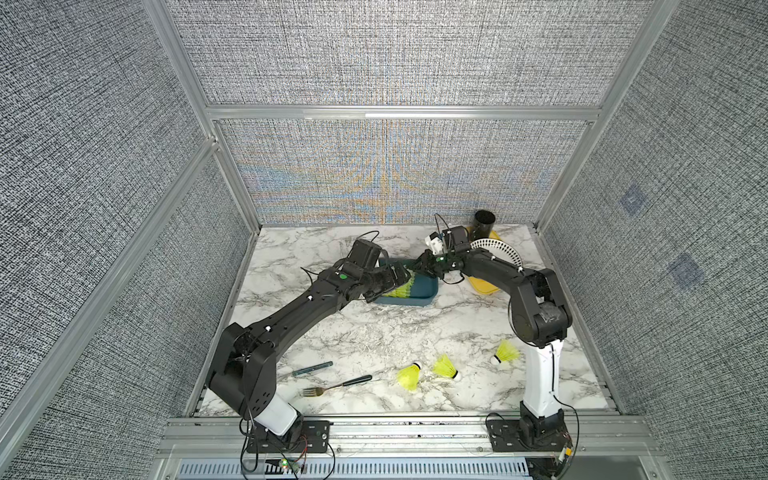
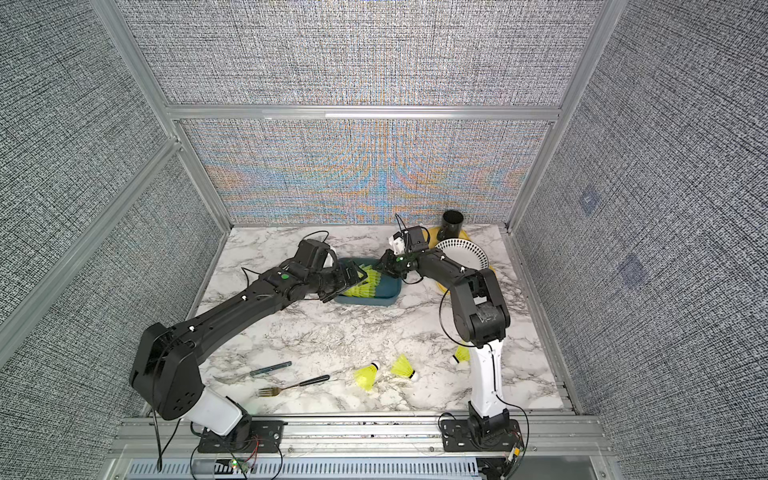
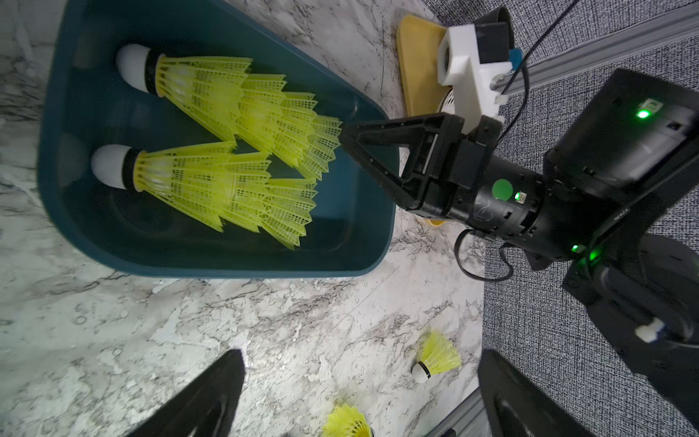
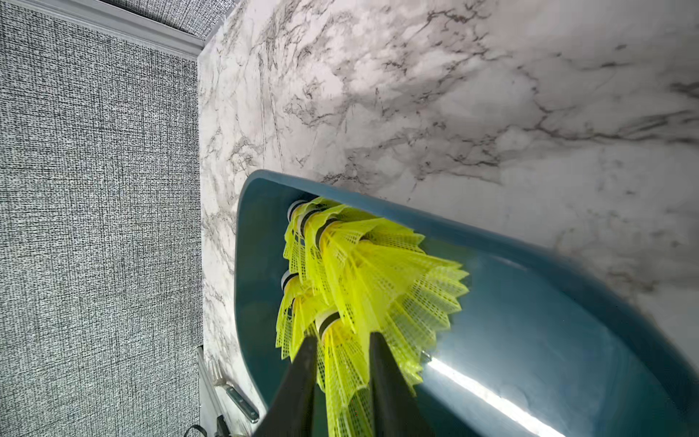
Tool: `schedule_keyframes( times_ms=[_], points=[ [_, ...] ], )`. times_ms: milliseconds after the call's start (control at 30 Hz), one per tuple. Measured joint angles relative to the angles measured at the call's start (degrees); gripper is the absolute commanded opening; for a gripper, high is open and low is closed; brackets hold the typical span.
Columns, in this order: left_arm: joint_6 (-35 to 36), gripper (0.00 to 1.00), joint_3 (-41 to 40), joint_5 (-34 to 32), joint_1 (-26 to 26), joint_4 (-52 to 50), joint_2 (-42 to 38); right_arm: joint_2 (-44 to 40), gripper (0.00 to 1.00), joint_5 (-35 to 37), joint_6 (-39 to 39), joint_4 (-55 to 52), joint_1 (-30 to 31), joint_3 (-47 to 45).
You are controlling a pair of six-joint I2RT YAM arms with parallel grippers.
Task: Put the shuttlecocks into the storage box
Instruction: Place the shuttlecock in the storage box, then pick up the shuttlecock at the center of the board.
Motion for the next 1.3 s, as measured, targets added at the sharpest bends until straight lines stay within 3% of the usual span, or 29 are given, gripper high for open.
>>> schedule_keyframes(
  times_ms=[500, 800, 1100, 1133, 1167, 1300],
  points=[
    [-0.2, 0.99, -2.93, -0.15, -0.26, -0.02, -2.8, -5.05, 0.36, 4.28, -3.54, -3.82, 0.22, -1.33],
    [-0.11, 0.99, -5.92, -0.2, -0.37, -0.57, -6.54, -14.47, 0.36, 10.51, -8.0, -7.43, 3.26, -5.16],
    [0.28, 0.99, -11.47, -0.9, -0.55, -3.26, -13.68, -28.15, 0.35, 20.02, -13.05, -11.87, 12.72, -15.8],
    [0.31, 0.99, -12.11, -1.22, -0.55, -3.61, -14.6, -29.51, 0.35, 21.29, -7.89, -12.57, 14.4, -16.79],
    [0.35, 0.99, -12.9, -1.31, -0.55, -3.98, -15.63, -30.84, 0.35, 22.45, -13.84, -13.11, 16.13, -17.75],
    [0.42, 0.99, -15.91, -2.12, -0.55, -6.03, -19.82, -35.5, 0.35, 25.51, -14.16, -14.78, 22.62, -20.96]
  ],
)
